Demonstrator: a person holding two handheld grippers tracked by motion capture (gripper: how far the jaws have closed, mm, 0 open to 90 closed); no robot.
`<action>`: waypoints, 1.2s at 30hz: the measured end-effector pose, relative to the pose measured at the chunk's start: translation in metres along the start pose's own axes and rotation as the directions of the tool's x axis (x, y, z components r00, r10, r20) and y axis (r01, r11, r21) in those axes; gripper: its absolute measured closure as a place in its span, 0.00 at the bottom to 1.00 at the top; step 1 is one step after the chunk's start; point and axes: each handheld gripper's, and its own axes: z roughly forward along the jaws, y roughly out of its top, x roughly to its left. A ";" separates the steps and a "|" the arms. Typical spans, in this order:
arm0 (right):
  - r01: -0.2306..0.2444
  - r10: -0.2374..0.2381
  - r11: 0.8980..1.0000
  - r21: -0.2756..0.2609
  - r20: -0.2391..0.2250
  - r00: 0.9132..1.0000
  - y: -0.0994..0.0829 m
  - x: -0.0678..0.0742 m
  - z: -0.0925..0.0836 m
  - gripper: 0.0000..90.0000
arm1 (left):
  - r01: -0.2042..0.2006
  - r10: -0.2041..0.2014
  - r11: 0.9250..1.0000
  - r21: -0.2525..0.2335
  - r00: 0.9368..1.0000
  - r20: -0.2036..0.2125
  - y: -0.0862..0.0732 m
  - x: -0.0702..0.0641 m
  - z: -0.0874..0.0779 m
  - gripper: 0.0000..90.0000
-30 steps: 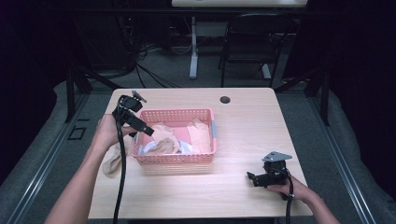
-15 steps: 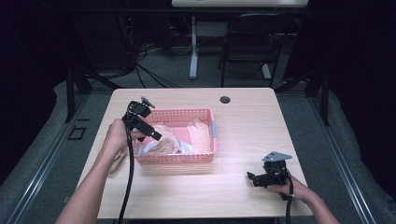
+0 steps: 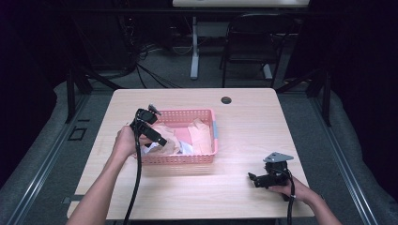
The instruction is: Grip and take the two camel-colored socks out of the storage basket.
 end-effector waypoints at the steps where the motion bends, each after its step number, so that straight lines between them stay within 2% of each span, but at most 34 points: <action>1: -0.002 0.002 1.000 0.002 0.000 1.000 0.000 0.000 0.000 0.00 | 0.005 -0.005 1.000 0.015 1.000 0.005 0.000 0.000 0.004 0.08; 5: 0.000 0.000 1.000 0.002 0.000 1.000 0.000 0.000 0.000 0.00 | 0.020 -0.020 0.999 0.026 1.000 0.009 0.000 -0.001 0.012 0.12; 6: 0.000 0.000 1.000 0.001 0.000 1.000 0.000 0.000 0.000 0.00 | 0.020 -0.020 0.999 0.033 1.000 0.008 0.000 -0.001 0.015 0.15; 7: 0.000 0.000 1.000 0.002 -0.001 1.000 0.000 0.000 0.000 0.00 | 0.023 -0.023 0.998 0.064 1.000 -0.006 0.001 -0.002 0.021 0.19; 11: 0.000 0.000 1.000 0.002 -0.001 1.000 0.000 0.000 0.000 0.00 | 0.034 -0.035 0.997 0.065 0.999 0.004 0.001 -0.003 0.026 0.21; 16: 0.000 0.000 1.000 0.001 -0.001 1.000 0.000 0.000 0.000 0.00 | 0.027 -0.028 0.996 0.080 1.000 0.005 0.001 -0.005 0.034 0.28; 17: 0.002 -0.002 1.000 -0.002 -0.001 1.000 0.000 0.000 0.000 0.00 | 0.014 -0.015 0.994 0.108 1.000 0.009 0.001 -0.005 0.039 0.30; 20: 0.002 -0.002 1.000 -0.003 -0.002 1.000 0.000 0.000 0.000 0.00 | 0.023 -0.027 0.991 0.130 0.999 0.028 0.000 -0.004 0.045 0.38; 22: 0.002 -0.002 1.000 -0.003 -0.002 1.000 0.000 0.000 0.000 0.00 | 0.019 -0.023 0.990 0.143 0.999 0.028 0.000 -0.005 0.048 0.50; 24: 0.002 -0.002 1.000 -0.003 -0.002 1.000 0.000 0.000 0.000 0.00 | 0.005 -0.010 0.988 0.152 1.000 0.028 0.001 -0.006 0.049 0.64; 27: 0.004 -0.004 1.000 -0.001 -0.001 1.000 0.000 0.000 0.000 0.00 | -0.005 0.002 0.988 0.152 1.000 0.026 0.001 -0.008 0.048 0.80; 29: 0.004 -0.004 1.000 -0.002 -0.001 1.000 0.000 0.000 0.000 0.00 | -0.028 0.025 0.988 0.149 0.999 0.022 0.002 -0.009 0.043 0.84; 36: 0.004 -0.004 1.000 -0.001 -0.001 1.000 0.000 0.000 0.000 0.00 | -0.051 0.048 0.990 0.133 0.999 0.024 0.005 -0.012 0.029 0.88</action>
